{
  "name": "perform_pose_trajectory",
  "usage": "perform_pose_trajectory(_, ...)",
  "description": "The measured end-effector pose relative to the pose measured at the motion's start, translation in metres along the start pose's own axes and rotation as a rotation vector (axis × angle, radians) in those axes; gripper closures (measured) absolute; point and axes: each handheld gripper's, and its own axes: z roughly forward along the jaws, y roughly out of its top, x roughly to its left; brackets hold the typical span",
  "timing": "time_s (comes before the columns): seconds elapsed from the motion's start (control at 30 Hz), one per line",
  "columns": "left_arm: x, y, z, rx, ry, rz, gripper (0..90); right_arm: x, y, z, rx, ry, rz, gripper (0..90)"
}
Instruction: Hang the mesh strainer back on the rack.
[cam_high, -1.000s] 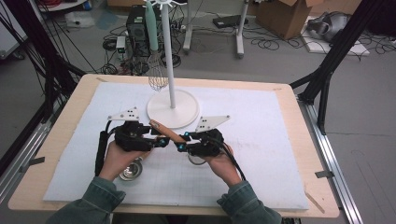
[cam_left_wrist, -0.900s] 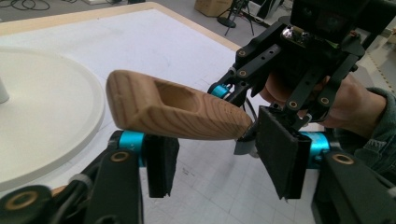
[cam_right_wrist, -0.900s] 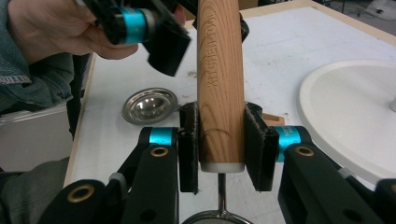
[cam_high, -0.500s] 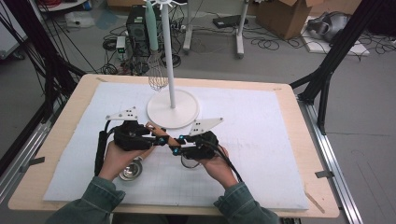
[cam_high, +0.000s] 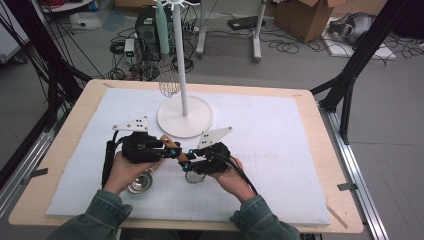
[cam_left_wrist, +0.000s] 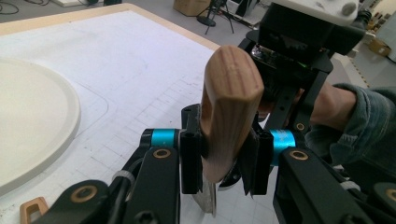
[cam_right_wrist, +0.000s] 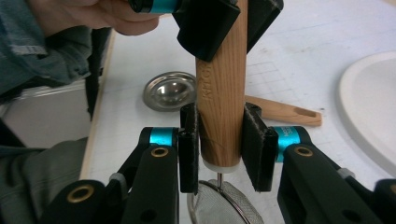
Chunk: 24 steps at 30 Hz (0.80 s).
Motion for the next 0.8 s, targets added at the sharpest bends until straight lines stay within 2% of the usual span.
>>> perform_pose_trajectory(0.2,-0.004,0.005,0.001,0.022,-0.008,0.035,72.5,-0.008,0.005,-0.002,0.026,0.095,0.015,68.6)
perform_pose_trajectory(0.37,-0.005,0.006,0.000,0.026,-0.019,0.043,72.5,-0.010,0.008,-0.001,0.025,0.126,0.018,69.2)
perform_pose_trajectory(0.57,-0.004,0.006,-0.001,0.029,-0.013,0.051,71.7,-0.008,0.009,0.000,0.028,0.113,0.009,70.5)
perform_pose_trajectory(0.63,-0.004,0.006,-0.003,0.019,-0.008,0.044,65.4,-0.007,0.009,0.000,0.023,0.099,0.009,70.8)
perform_pose_trajectory(0.73,-0.005,0.006,-0.009,0.014,0.015,0.054,58.1,-0.009,0.008,-0.002,0.017,0.083,0.020,70.8)
perform_pose_trajectory(0.8,-0.005,0.005,-0.013,0.017,0.035,0.060,54.5,-0.010,0.008,-0.004,0.003,0.074,0.041,70.8)
